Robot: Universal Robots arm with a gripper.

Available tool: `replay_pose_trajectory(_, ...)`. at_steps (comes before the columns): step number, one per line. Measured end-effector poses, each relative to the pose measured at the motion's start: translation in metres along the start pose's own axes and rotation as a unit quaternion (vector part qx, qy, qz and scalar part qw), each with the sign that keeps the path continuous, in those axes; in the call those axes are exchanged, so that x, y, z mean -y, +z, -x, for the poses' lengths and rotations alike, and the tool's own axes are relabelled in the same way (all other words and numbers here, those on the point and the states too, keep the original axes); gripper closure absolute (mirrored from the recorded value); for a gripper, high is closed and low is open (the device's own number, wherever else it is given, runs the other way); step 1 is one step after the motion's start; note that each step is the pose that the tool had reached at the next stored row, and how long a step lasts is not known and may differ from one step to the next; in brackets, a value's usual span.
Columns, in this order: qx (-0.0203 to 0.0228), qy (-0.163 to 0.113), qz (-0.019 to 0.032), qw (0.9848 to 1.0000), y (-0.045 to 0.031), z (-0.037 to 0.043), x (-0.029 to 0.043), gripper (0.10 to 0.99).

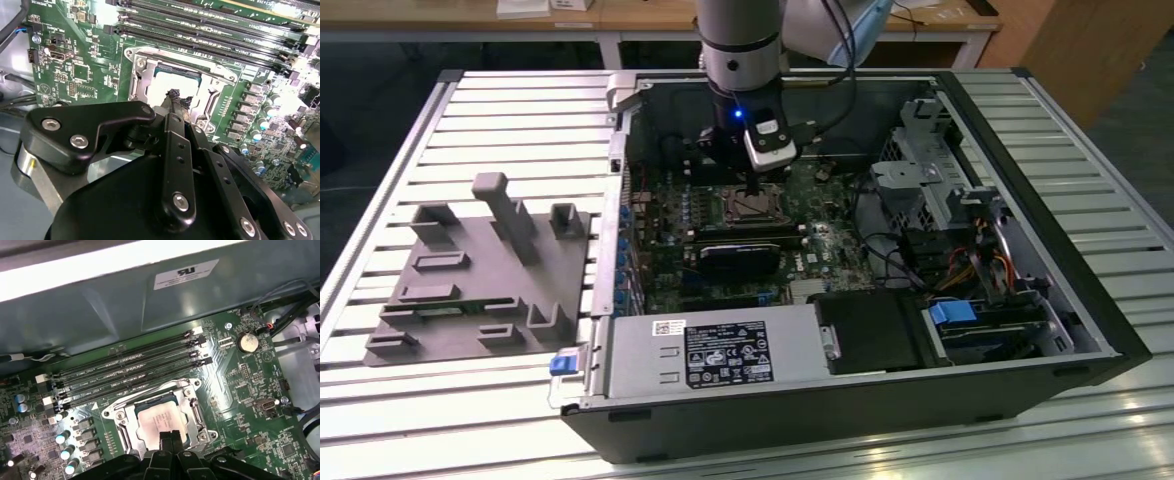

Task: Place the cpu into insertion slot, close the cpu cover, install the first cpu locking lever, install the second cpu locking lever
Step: 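Install the first cpu locking lever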

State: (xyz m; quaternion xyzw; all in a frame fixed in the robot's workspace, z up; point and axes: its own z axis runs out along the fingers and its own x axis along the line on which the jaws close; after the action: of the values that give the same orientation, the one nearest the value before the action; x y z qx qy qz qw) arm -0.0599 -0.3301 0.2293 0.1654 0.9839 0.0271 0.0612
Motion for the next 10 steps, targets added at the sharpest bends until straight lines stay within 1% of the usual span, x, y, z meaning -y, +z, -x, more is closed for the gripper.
replay_pose_trajectory(6, -0.0105, 0.0, -0.0036, 0.9999, 0.0009, 0.0089, -0.0031, 0.984)
replay_pose_trajectory(8, -0.0123, 0.0, -0.0042, 0.9999, 0.001, 0.0103, -0.0035, 0.984)
replay_pose_trajectory(10, -0.0125, 0.0, -0.0043, 0.9999, 0.001, 0.0104, -0.0035, 0.984)
